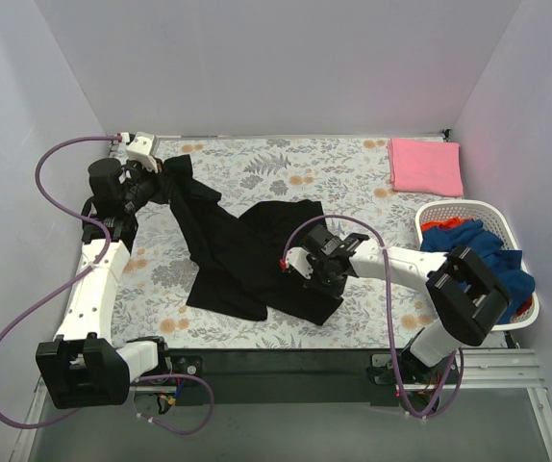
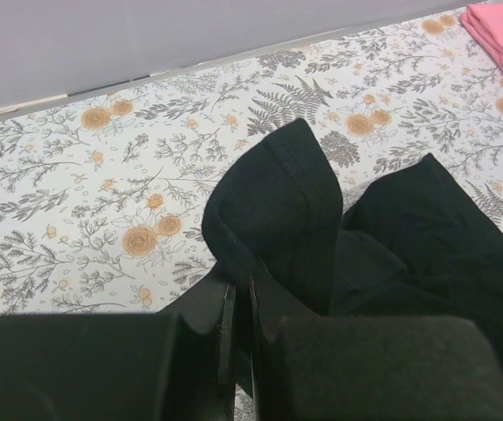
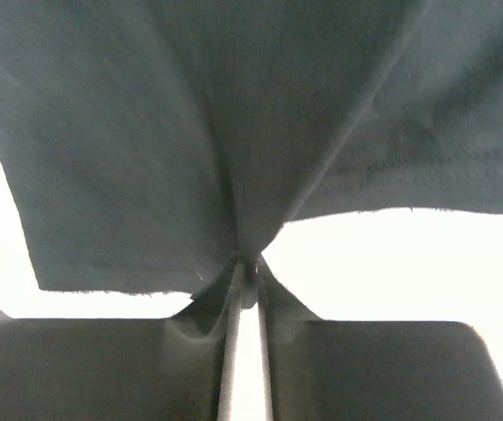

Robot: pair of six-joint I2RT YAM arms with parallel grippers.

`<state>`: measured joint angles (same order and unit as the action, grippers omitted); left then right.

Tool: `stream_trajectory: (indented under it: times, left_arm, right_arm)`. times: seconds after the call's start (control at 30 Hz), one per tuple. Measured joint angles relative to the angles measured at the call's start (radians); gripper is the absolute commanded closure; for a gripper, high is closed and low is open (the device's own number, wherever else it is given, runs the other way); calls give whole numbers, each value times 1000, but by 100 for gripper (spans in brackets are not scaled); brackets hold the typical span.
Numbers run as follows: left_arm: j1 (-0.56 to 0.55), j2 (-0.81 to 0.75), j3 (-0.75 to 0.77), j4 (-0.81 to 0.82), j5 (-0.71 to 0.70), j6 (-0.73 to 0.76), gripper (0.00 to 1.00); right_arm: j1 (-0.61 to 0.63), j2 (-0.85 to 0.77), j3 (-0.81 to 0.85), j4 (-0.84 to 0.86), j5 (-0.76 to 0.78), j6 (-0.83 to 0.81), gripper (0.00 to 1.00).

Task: Fold and stack the t-shirts
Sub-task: Flatten the tshirt out

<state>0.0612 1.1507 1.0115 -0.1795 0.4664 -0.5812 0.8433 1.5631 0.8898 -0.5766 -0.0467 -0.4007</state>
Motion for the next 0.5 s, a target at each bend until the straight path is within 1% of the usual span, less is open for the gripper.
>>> stream_trajectory:
  times: [0.03,0.07,0.1,0.13,0.17,0.5]
  left_arm:
    - [3,0,2,0,4,-3,100]
    - [3,0,3,0,7,-3,100]
    - [3,0,3,0,12,-5,100]
    - [4,0,3,0,17,-8,100]
    - [5,0,3,0,21,-11,100]
    - [8,0,3,1,43,-22,100]
  right_arm:
    - [-11,-5,-1,-19,5,-3,76]
    - [-20,-13,-3,-35,11,-13,76]
    - [-29,-18,-5,-51,14,-21,87]
    - [-34,-22,-10,-60,14,-29,95]
    - [-37,-24,-14,-63,12,-32,99]
    - [-66,-10,-14,-82,-38,-44,99]
